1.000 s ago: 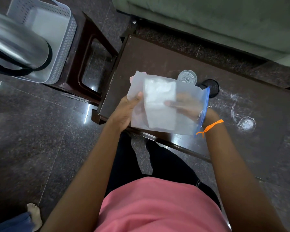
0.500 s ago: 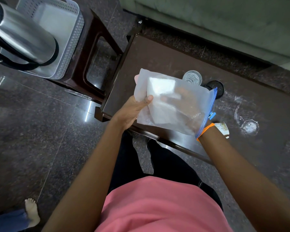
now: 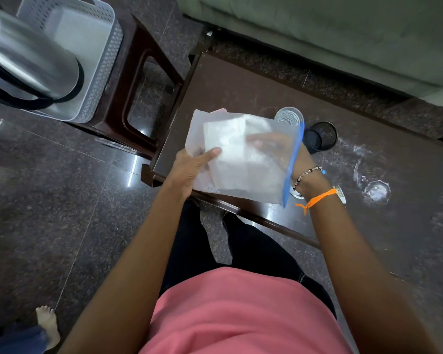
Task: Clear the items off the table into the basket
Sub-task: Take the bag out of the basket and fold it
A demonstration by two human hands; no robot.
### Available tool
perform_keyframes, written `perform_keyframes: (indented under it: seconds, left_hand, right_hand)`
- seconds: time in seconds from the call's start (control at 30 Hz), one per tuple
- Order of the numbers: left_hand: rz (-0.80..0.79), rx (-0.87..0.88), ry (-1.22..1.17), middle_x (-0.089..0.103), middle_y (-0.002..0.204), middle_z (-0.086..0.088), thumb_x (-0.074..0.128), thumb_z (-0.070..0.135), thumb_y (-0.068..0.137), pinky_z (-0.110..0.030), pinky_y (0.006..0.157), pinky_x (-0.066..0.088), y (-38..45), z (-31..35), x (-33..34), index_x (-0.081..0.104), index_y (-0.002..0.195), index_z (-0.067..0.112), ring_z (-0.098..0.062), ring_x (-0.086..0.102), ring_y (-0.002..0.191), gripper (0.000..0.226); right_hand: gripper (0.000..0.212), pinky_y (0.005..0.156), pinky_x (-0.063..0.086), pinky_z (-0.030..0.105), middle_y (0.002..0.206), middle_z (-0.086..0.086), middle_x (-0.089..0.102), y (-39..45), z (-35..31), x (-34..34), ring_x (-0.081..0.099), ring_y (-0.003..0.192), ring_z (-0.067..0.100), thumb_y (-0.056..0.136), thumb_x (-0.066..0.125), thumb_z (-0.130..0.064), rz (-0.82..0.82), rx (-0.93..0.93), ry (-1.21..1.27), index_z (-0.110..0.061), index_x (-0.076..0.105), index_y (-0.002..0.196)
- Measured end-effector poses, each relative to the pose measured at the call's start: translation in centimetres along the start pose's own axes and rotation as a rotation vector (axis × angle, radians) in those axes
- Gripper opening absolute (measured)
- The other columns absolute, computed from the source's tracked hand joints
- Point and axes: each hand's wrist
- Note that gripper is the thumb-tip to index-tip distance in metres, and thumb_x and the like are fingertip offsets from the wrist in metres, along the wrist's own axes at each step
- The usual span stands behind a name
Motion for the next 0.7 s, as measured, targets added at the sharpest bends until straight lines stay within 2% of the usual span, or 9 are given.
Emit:
perform_keyframes:
  seconds: [0.07,0.13,0.23,0.3,0.4,0.47,0.57,0.63,0.7]
  left_hand:
    - [0.055,-0.029,-0.040,0.076,0.093,0.008,0.077,0.015,0.072,-0.034,0.077,0.058,0.1,-0.2,-0.5,0.064,0.100,0.021,-0.011,0.071,0.089,0.032]
    - [0.125,-0.071,-0.104,0.073,0.100,0.001,0.075,0.014,0.075,-0.033,0.067,0.059,0.2,-0.3,-1.1,0.061,0.113,0.014,-0.014,0.071,0.088,0.040]
    - [0.181,-0.126,-0.147,0.068,0.112,-0.008,0.070,0.010,0.081,-0.046,0.077,0.057,0.2,-0.6,-1.7,0.055,0.124,0.007,-0.023,0.066,0.098,0.045]
    - [0.213,-0.159,-0.177,0.063,0.121,-0.012,0.067,0.009,0.083,-0.049,0.075,0.055,0.2,-0.8,-1.9,0.050,0.129,0.005,-0.028,0.063,0.105,0.049]
    - [0.206,-0.198,-0.248,0.059,0.129,-0.013,0.066,0.009,0.084,-0.051,0.073,0.054,0.3,-1.2,-2.2,0.047,0.131,0.005,-0.030,0.060,0.112,0.051]
    - [0.167,-0.216,-0.317,0.061,0.126,-0.012,0.065,0.010,0.085,-0.052,0.079,0.054,0.3,-1.4,-2.1,0.052,0.127,0.008,-0.029,0.060,0.112,0.044]
    - [0.128,-0.192,-0.411,0.074,0.102,-0.004,0.062,0.009,0.087,-0.046,0.071,0.058,0.1,-1.7,-1.3,0.061,0.107,0.014,-0.021,0.070,0.094,0.021]
    - [0.098,-0.198,-0.416,0.074,0.101,-0.005,0.062,0.010,0.088,-0.048,0.077,0.058,0.0,-2.0,-0.7,0.062,0.104,0.015,-0.021,0.070,0.095,0.017]
    - [0.063,-0.230,-0.375,0.068,0.114,-0.009,0.061,0.009,0.088,-0.052,0.091,0.051,0.1,-2.4,-0.5,0.062,0.105,0.014,-0.025,0.064,0.108,0.019]
  right_hand:
    - [0.028,0.081,0.051,0.024,0.086,-0.006,0.071,0.0,0.9,-1.2,0.062,0.084,0.004,0.082,0.059,0.006,0.048,-0.066,-0.109,-0.005,0.063,0.108]
    - [0.033,0.079,0.049,0.031,0.089,0.001,0.067,-0.1,1.1,-2.2,0.060,0.079,0.007,0.079,0.061,0.009,0.122,-0.082,-0.121,-0.004,0.063,0.110]
    - [0.034,0.071,0.044,0.023,0.091,0.004,0.065,0.2,1.5,-3.6,0.054,0.072,0.002,0.082,0.056,0.009,0.268,-0.086,-0.105,-0.010,0.063,0.109]
    - [0.038,0.070,0.042,0.021,0.099,0.007,0.064,0.1,1.6,-4.6,0.054,0.079,0.008,0.082,0.049,0.012,0.407,-0.085,-0.095,-0.012,0.064,0.107]
    - [0.035,0.069,0.043,0.024,0.095,0.010,0.065,0.1,2.1,-5.4,0.054,0.079,0.013,0.082,0.046,0.006,0.550,-0.007,-0.238,-0.012,0.070,0.101]
    - [0.018,0.070,0.044,0.024,0.092,0.011,0.067,-0.3,2.7,-5.0,0.055,0.081,0.015,0.086,0.059,-0.013,0.453,0.139,-0.354,-0.007,0.071,0.098]
    - [0.033,0.053,0.046,0.008,0.073,-0.001,0.063,-1.3,3.7,-2.8,0.057,0.064,0.012,0.081,0.066,-0.042,0.157,0.423,-0.270,-0.009,0.068,0.085]
    - [0.028,0.051,0.044,0.008,0.068,-0.005,0.063,-1.3,4.7,-0.6,0.059,0.061,0.008,0.080,0.066,-0.042,0.078,0.442,-0.067,-0.014,0.063,0.082]
    - [0.009,0.063,0.051,0.016,0.076,-0.007,0.068,-0.7,5.5,1.5,0.065,0.070,0.008,0.083,0.066,-0.024,0.216,0.313,0.309,-0.016,0.062,0.084]
Point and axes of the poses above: each hand's wrist, its own y-axis towards the middle knuckle, its own x-axis out of the palm, z = x × y
